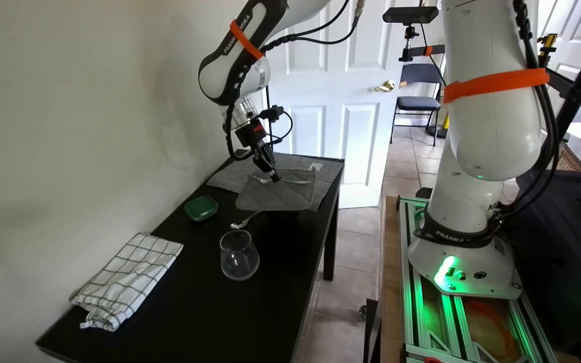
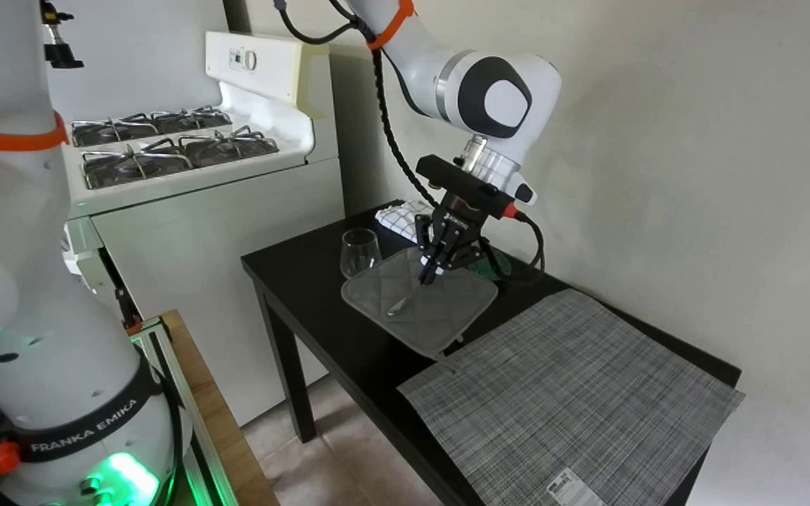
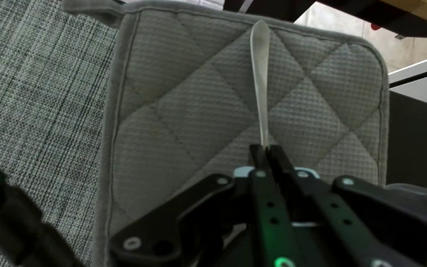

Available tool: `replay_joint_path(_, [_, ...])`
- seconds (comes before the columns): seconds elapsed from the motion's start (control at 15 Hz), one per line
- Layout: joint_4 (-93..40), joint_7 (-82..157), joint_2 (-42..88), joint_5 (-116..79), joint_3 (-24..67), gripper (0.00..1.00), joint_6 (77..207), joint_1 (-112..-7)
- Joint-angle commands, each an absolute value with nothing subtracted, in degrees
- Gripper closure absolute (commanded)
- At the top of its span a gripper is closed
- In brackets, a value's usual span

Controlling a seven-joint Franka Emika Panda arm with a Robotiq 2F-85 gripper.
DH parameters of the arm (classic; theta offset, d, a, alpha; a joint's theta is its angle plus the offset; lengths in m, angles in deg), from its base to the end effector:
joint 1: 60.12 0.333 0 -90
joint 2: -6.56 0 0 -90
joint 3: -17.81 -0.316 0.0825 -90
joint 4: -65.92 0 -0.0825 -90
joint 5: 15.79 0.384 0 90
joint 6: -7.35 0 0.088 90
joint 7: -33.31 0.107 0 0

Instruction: Put the grey potholder on the black mug and then put the silver fork on the grey potholder

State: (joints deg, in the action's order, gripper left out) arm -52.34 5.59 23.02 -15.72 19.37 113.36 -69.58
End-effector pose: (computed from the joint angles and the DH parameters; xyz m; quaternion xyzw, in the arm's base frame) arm 0.5157 -0.1003 0.2650 -0.9586 -0.1400 0.2350 0.0791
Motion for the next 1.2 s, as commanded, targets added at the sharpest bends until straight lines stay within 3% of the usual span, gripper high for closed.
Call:
replay_joint_path(0.0, [-53.8, 5.2, 22.1, -15.5, 19.2, 0.98, 113.4, -69.0])
replay_joint_path(0.07, [-53.9, 5.0, 22.1, -15.3, 19.1, 0.68, 113.5, -69.0])
replay_joint_path(0.13, [-53.9, 5.1, 22.1, -15.3, 19.1, 0.67, 113.5, -68.9])
replay_joint_path(0.27, [-53.9, 5.2, 22.0, -15.3, 19.1, 0.54, 113.6, -68.8])
replay_joint_path(0.73, [-53.9, 6.0, 19.5, -15.6, 19.3, 0.01, 114.9, -68.5])
replay_joint_path(1.13, [-55.2, 7.7, 15.5, -20.0, 19.3, 0.0, 121.6, -66.5])
